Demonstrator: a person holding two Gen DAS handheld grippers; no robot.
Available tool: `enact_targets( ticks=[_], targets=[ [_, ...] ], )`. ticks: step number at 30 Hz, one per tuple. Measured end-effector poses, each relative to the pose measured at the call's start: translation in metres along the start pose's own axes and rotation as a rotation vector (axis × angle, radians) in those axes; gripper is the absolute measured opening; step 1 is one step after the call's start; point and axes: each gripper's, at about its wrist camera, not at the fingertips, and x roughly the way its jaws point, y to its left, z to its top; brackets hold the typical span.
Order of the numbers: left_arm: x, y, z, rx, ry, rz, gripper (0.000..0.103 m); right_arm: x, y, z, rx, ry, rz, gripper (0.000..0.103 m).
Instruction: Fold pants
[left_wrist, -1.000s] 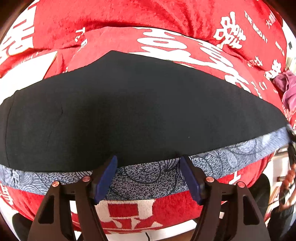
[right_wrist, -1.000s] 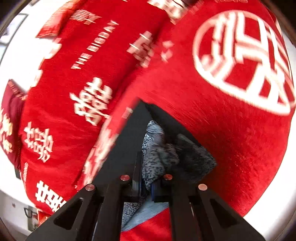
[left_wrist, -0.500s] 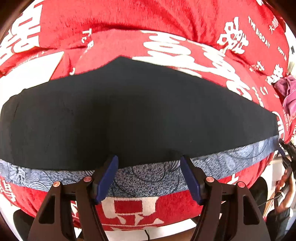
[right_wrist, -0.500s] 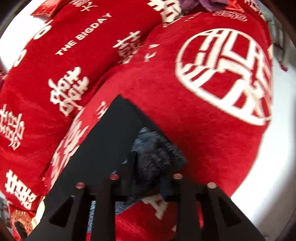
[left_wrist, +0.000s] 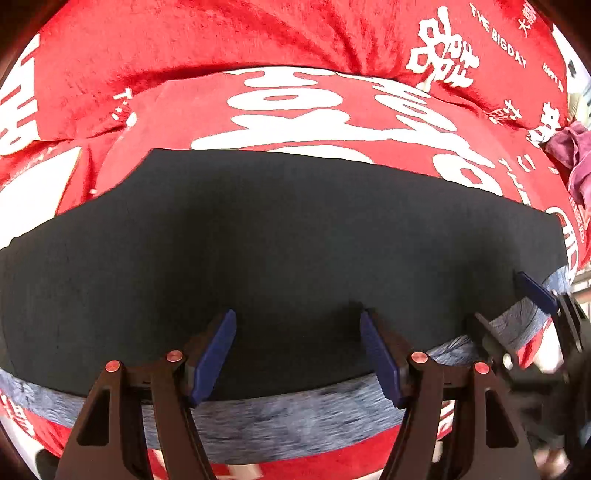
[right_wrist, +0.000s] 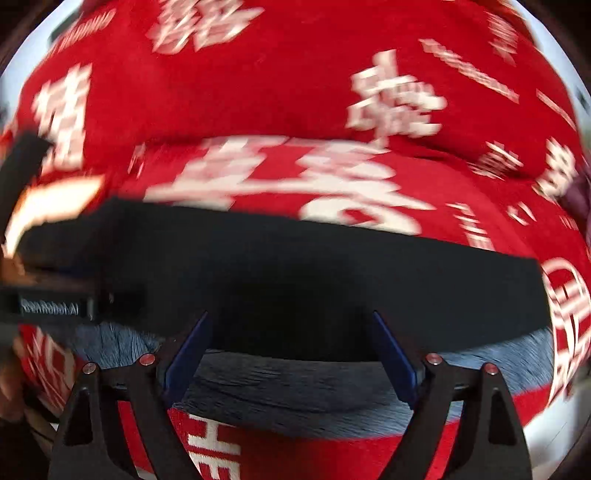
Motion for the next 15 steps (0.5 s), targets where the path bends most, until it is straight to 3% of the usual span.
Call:
enact_targets(
  ticks=[2, 4, 7, 9, 10, 12, 15],
  targets=[
    [-0.002, 0.02, -0.005, -0.02, -0.011, 0.012, 0.071, 0.015, -0.004, -0.008, -0.037, 0.05, -0.012, 0.089],
    [-0.004, 0.04, -0.009, -0.052, -0.027, -0.007, 0.071, 0.013, -0.027, -0.014, -0.001, 0.018, 0.038, 0.09],
    [-0.005, 0.055, -0.012, -0.061, -0.031, -0.028, 0.071, 0.011, -0.067, -0.018, 0.061, 0.02, 0.012, 0.09],
    [-0.005, 0.054, -0.013, -0.043, -0.034, -0.024, 0.071, 0.012, -0.083, -0.022, 0.069, 0.032, -0.072, 0.103],
    [-0.005, 0.052, -0.014, -0.03, -0.034, -0.014, 0.071, 0.015, -0.088, -0.024, 0.085, 0.043, -0.098, 0.103],
    [-0.006, 0.048, -0.014, -0.012, -0.031, 0.02, 0.071, 0.016, -0.105, -0.025, 0.146, 0.038, -0.062, 0.102],
    [-0.016, 0.048, -0.012, -0.005, -0.045, 0.051, 0.071, 0.021, -0.103, -0.022, 0.13, 0.046, -0.097, 0.103]
  ],
)
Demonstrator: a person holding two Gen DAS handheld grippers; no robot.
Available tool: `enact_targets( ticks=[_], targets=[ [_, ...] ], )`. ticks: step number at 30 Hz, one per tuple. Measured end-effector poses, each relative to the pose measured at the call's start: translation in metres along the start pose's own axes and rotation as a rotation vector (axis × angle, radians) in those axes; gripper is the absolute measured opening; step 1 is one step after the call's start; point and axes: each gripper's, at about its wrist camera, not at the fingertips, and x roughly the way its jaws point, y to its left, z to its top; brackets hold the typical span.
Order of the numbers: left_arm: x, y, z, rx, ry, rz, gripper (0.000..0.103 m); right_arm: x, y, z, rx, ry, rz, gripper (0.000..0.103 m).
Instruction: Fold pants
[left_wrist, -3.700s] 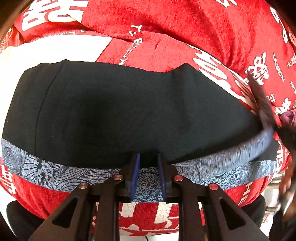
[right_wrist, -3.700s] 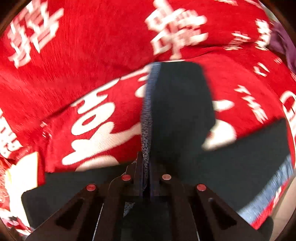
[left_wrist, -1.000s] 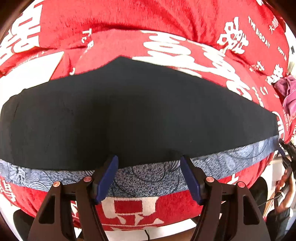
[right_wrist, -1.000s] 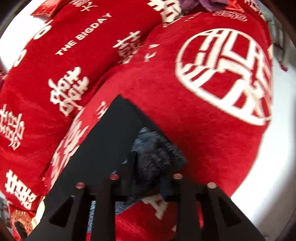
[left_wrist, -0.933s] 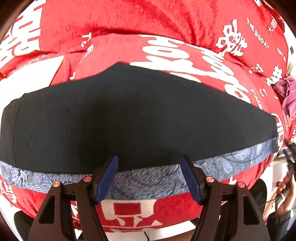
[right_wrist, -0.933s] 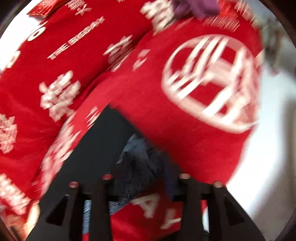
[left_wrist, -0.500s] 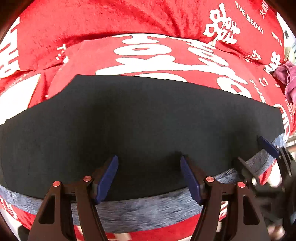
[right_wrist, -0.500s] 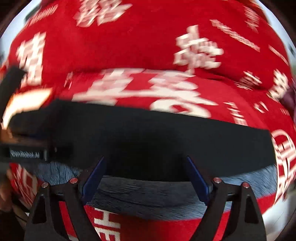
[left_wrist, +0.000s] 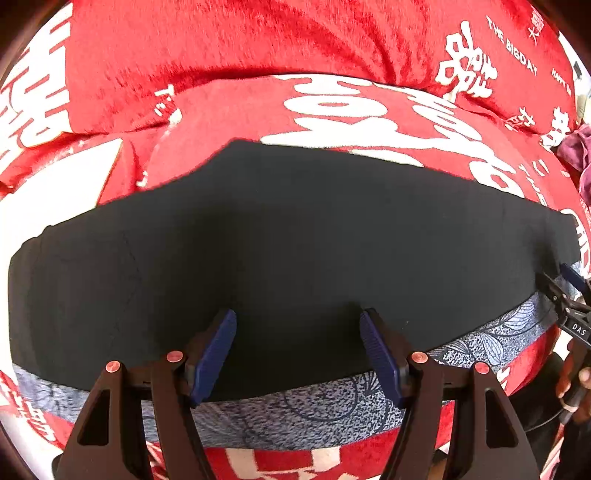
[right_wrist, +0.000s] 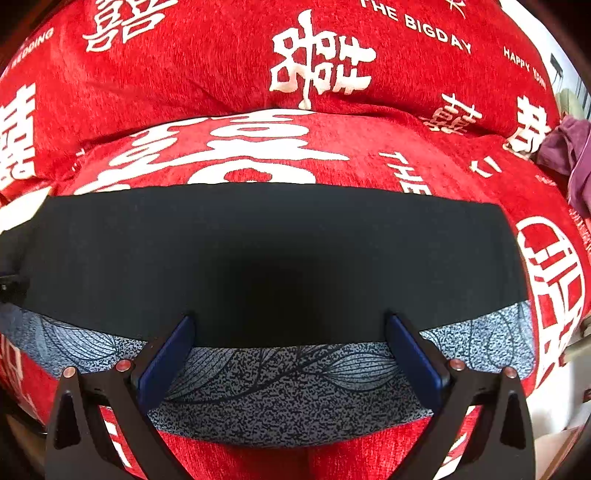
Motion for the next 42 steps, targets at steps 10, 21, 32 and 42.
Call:
enact_targets(
  ticks=[10, 21, 32, 42],
  targets=[
    [-0.018, 0.073, 0.018, -0.151, -0.046, 0.057, 0.071, -0.033, 0.035, 0.022, -0.015, -0.046, -0.025, 0.103],
    [-0.012, 0.144, 0.014, -0.263, -0.041, 0.146, 0.071, -0.016, 0.199, 0.059, -0.205, -0.062, 0.204, 0.103],
    [-0.003, 0.186, -0.009, -0.197, -0.06, 0.14, 0.071, 0.029, 0.212, 0.053, -0.222, 0.044, 0.223, 0.103],
    [-0.05, 0.197, -0.035, -0.233, -0.186, 0.086, 0.071, 0.012, 0.11, 0.049, -0.084, 0.048, 0.045, 0.103]
  ],
)
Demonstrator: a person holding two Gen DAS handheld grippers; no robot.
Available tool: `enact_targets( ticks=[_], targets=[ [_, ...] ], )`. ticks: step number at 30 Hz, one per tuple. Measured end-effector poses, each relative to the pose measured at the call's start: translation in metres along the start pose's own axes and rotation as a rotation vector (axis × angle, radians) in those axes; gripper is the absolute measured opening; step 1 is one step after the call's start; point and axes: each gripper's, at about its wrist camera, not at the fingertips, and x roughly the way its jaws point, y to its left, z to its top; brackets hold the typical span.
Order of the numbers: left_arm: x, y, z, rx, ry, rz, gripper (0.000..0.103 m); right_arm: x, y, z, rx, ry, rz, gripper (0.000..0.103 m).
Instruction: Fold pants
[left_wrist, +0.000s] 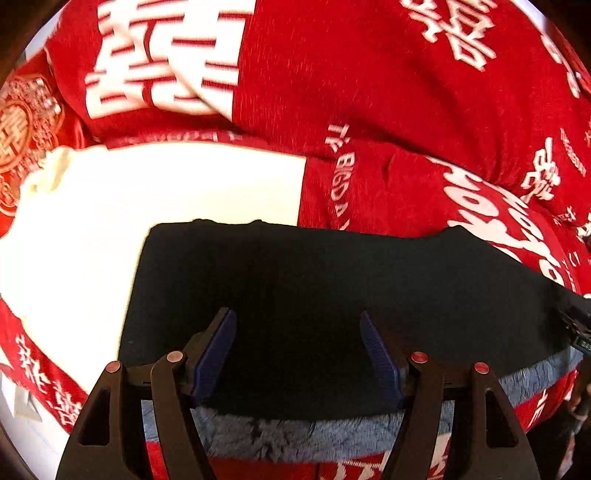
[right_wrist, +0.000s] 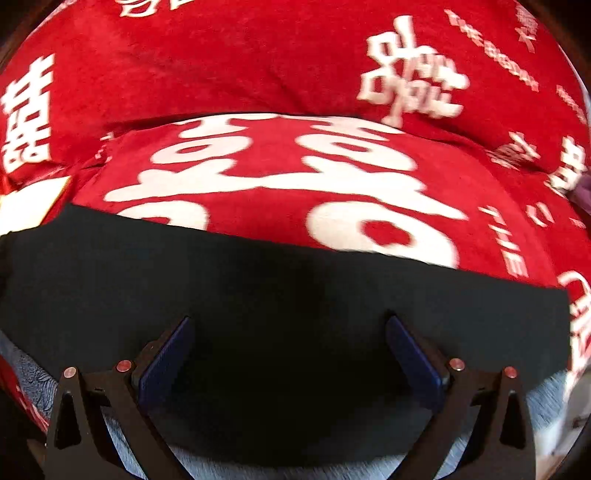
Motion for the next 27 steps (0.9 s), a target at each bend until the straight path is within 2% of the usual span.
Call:
enact_targets(
  ticks=[3, 5, 7, 8, 10, 11, 14, 17, 19, 22, 25, 27],
  targets=[
    [0.0, 0.019, -0.019, -0.043, 0.022, 0.013, 0.071, -0.024, 0.023, -0.013, -0.045, -0.047, 0.07, 0.103],
    [0.011, 0.039, -0.035, -0.097, 0.066, 0.032, 0.071, -0.031, 0.044, -0.028, -0.095, -0.051, 0.105, 0.103],
    [0.009, 0.047, -0.044, -0.076, 0.036, -0.001, 0.07, -0.028, 0.058, -0.044, -0.143, -0.031, 0.104, 0.103],
    [0.007, 0.046, -0.045, -0.063, 0.044, 0.011, 0.071, -0.023, 0.06, -0.052, -0.165, -0.021, 0.086, 0.103],
    [-0.001, 0.043, -0.042, -0.067, 0.043, 0.028, 0.071, -0.024, 0.049, -0.059, -0.133, -0.052, 0.108, 0.103],
    [-0.005, 0.042, -0.042, -0.077, 0.029, 0.024, 0.071, -0.024, 0.043, -0.058, -0.114, -0.04, 0.102, 0.103],
    [-0.007, 0.034, -0.044, -0.079, 0.024, -0.026, 0.071, -0.033, 0.026, -0.053, -0.061, -0.03, 0.075, 0.103],
    [0.02, 0.024, -0.054, -0.041, 0.101, 0.067, 0.075, -0.038, 0.016, -0.056, -0.046, -0.04, 0.095, 0.103],
    [0.015, 0.007, -0.055, -0.002, 0.088, 0.126, 0.075, -0.028, 0.011, -0.061, -0.051, 0.002, 0.073, 0.103],
    [0.005, -0.021, -0.052, -0.016, 0.09, 0.012, 0.075, -0.036, 0.011, -0.065, -0.062, -0.019, 0.011, 0.103],
    [0.005, -0.074, -0.052, 0.061, 0.076, -0.072, 0.075, -0.055, 0.028, -0.061, -0.072, -0.079, 0.061, 0.103],
    [0.021, -0.106, -0.051, 0.106, 0.116, -0.099, 0.076, -0.059, 0.052, -0.058, -0.067, -0.099, 0.118, 0.103]
  ],
)
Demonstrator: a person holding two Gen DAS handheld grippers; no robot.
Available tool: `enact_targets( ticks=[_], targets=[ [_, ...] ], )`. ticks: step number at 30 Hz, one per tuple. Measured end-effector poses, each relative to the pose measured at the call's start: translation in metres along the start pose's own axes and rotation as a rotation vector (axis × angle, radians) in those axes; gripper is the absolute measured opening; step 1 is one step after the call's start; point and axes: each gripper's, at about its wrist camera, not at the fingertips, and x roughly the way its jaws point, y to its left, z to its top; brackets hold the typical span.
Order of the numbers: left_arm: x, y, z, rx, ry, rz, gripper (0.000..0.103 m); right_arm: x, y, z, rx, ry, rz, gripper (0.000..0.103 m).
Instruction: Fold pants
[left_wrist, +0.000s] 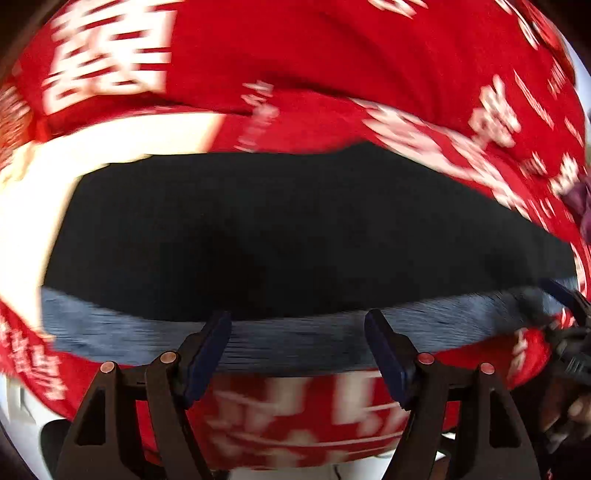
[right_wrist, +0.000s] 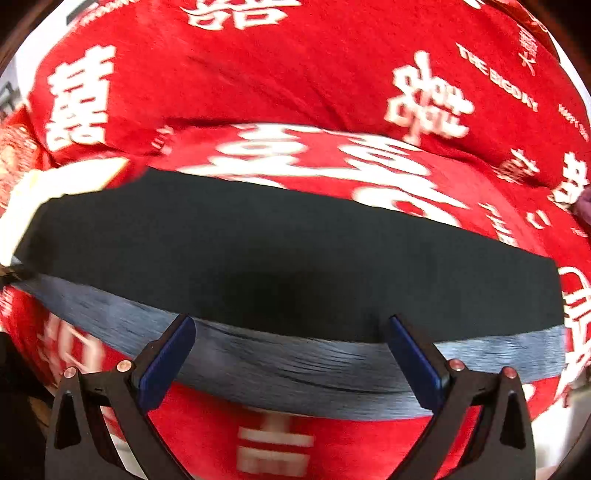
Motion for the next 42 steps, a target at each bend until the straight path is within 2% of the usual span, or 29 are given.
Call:
enact_targets(
  ticks=[1, 2, 3, 5, 7, 9, 12, 14, 18, 19, 22, 26, 29, 32, 35, 38, 40, 42],
  targets=[
    [0.011, -0.013, 0.0, 0.021, 0.028, -0.005, 0.076, 0.003, 0.011, 0.0, -0.002, 0.009, 0.045, 0.103],
    [0.021, -0.022, -0.001, 0.05, 0.037, 0.029, 0.088, 0.008, 0.026, -0.002, -0.028, 0.026, 0.082, 0.103],
    [0.027, -0.03, -0.001, 0.083, 0.037, 0.059, 0.096, 0.014, 0.039, -0.004, -0.078, 0.032, 0.066, 0.103],
    [0.032, -0.033, -0.003, 0.112, 0.04, 0.094, 0.099, 0.029, 0.046, -0.011, -0.148, 0.05, -0.049, 0.103],
    [0.032, -0.023, -0.005, 0.087, 0.054, 0.08, 0.099, 0.027, 0.029, -0.016, -0.136, 0.044, -0.012, 0.103],
    [0.031, -0.007, -0.01, 0.04, 0.067, 0.074, 0.102, 0.021, 0.003, -0.02, -0.121, 0.05, -0.085, 0.103],
    [0.023, 0.002, -0.02, -0.004, 0.084, 0.085, 0.102, 0.016, -0.047, -0.029, -0.034, 0.066, -0.083, 0.103],
    [0.013, -0.001, -0.022, -0.005, 0.075, 0.121, 0.102, 0.01, -0.076, -0.034, 0.008, 0.075, -0.102, 0.103],
    [-0.023, -0.034, -0.014, 0.042, 0.009, 0.053, 0.102, -0.013, -0.115, -0.036, 0.071, 0.06, -0.168, 0.103],
    [-0.028, -0.048, -0.008, 0.068, -0.008, 0.04, 0.102, -0.023, -0.131, -0.037, 0.116, 0.032, -0.156, 0.103],
    [-0.029, -0.088, 0.006, 0.114, -0.001, -0.026, 0.102, -0.059, -0.203, -0.064, 0.387, -0.069, -0.094, 0.103],
    [-0.007, -0.159, 0.02, 0.198, 0.066, -0.086, 0.102, -0.079, -0.278, -0.11, 0.629, -0.093, -0.067, 0.103],
    [0.011, -0.207, 0.026, 0.254, 0.1, -0.093, 0.102, -0.082, -0.297, -0.132, 0.662, -0.143, -0.004, 0.103],
    [0.03, -0.238, 0.03, 0.272, 0.13, -0.045, 0.102, -0.073, -0.299, -0.135, 0.644, -0.151, 0.047, 0.103],
    [0.046, -0.249, 0.03, 0.241, 0.174, -0.025, 0.102, -0.055, -0.295, -0.134, 0.642, -0.16, 0.156, 0.101],
    [0.056, -0.255, 0.029, 0.228, 0.177, -0.001, 0.102, -0.037, -0.292, -0.128, 0.638, -0.163, 0.194, 0.096],
    [0.057, -0.259, 0.03, 0.225, 0.168, 0.003, 0.102, -0.036, -0.292, -0.119, 0.628, -0.204, 0.202, 0.094],
    [0.059, -0.264, 0.032, 0.209, 0.165, 0.003, 0.102, -0.03, -0.295, -0.109, 0.628, -0.218, 0.236, 0.086]
  ],
)
